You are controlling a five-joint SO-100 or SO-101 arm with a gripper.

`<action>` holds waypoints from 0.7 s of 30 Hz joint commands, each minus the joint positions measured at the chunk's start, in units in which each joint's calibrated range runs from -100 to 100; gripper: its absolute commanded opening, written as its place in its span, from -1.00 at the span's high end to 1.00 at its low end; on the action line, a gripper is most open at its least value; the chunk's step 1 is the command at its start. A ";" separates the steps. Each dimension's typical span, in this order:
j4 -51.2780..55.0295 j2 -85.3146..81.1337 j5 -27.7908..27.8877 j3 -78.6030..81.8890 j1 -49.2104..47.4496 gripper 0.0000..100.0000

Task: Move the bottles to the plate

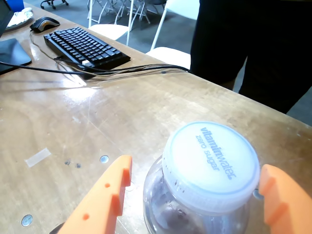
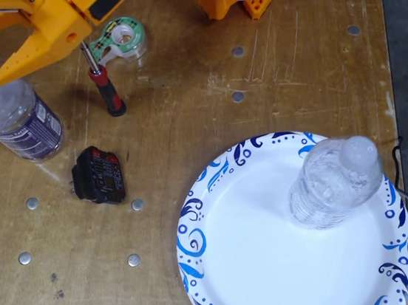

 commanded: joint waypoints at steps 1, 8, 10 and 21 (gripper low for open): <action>-1.18 -0.13 -0.20 -3.27 0.65 0.43; -4.83 0.21 -0.15 -2.01 0.43 0.43; -4.75 -0.04 -0.15 -1.83 0.54 0.43; -5.18 -0.21 -0.15 -0.93 0.21 0.43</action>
